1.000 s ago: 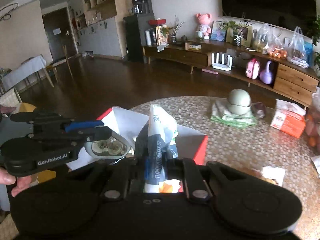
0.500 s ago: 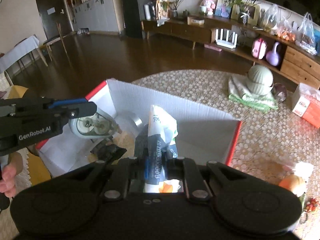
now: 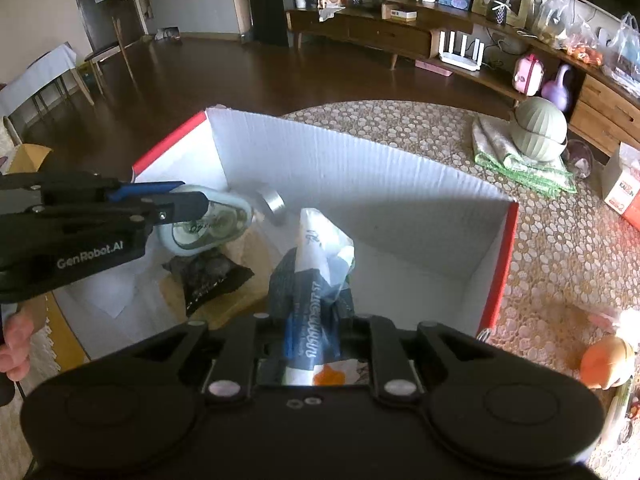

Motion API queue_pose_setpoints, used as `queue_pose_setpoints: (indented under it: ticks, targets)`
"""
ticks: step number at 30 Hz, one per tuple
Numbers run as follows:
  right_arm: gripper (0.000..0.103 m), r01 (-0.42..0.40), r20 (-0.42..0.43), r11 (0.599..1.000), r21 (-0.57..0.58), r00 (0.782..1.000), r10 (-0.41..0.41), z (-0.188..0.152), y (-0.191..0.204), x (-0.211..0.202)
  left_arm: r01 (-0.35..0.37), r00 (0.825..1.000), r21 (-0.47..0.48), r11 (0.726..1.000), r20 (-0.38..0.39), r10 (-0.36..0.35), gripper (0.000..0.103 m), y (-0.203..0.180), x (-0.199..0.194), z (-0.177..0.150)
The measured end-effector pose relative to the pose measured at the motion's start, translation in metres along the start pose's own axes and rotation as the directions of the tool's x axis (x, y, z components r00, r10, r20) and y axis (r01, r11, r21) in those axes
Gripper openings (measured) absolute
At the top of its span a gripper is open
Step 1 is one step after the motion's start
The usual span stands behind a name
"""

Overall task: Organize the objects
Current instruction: 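Release the teal device into the box with the left gripper while the right releases the packet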

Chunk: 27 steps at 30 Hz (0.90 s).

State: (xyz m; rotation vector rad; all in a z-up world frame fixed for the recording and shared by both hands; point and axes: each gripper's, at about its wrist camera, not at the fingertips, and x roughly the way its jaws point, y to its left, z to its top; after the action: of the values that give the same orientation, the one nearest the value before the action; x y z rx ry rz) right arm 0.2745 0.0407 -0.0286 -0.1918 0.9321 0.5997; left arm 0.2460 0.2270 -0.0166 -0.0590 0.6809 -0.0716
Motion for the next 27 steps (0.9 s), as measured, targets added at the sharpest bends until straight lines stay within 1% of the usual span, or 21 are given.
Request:
queue_pose_setpoints:
  ticks: [7, 9, 11, 14, 25, 26, 27]
  targets:
    - [0.026, -0.001, 0.001, 1.0, -0.013, 1.0, 0.001, -0.002, -0.001, -0.004, -0.006, 0.999, 0.04, 0.999, -0.053, 0.008, 0.015, -0.01, 0.009, -0.005]
    - [0.036, -0.011, -0.001, 1.0, -0.008, 1.0, 0.011, -0.003, -0.002, -0.006, -0.006, 0.998, 0.042, 0.999, -0.062, 0.009, 0.015, -0.014, 0.009, -0.003]
    - [0.042, -0.015, 0.003, 1.0, -0.005, 1.0, 0.015, -0.003, -0.003, -0.009, -0.014, 0.997, 0.054, 0.998, -0.079, 0.018, 0.015, -0.016, 0.01, -0.004]
    - [0.048, -0.016, 0.014, 1.0, -0.01, 1.0, 0.016, -0.005, -0.003, -0.014, -0.021, 0.996, 0.076, 0.997, -0.085, 0.027, 0.015, -0.019, 0.01, -0.007]
    - [0.052, -0.04, 0.064, 0.999, -0.012, 0.997, 0.041, -0.011, -0.006, -0.045, -0.045, 0.997, 0.099, 0.994, -0.063, 0.051, 0.016, -0.032, -0.005, -0.005]
    - [0.054, -0.045, 0.071, 0.999, -0.011, 0.996, 0.046, -0.012, -0.006, -0.049, -0.047, 0.997, 0.099, 0.994, -0.06, 0.053, 0.016, -0.033, -0.007, -0.005]
    - [0.058, -0.052, 0.076, 0.999, -0.01, 0.996, 0.052, -0.013, -0.006, -0.053, -0.048, 0.997, 0.1, 0.994, -0.055, 0.053, 0.016, -0.035, -0.009, -0.004]
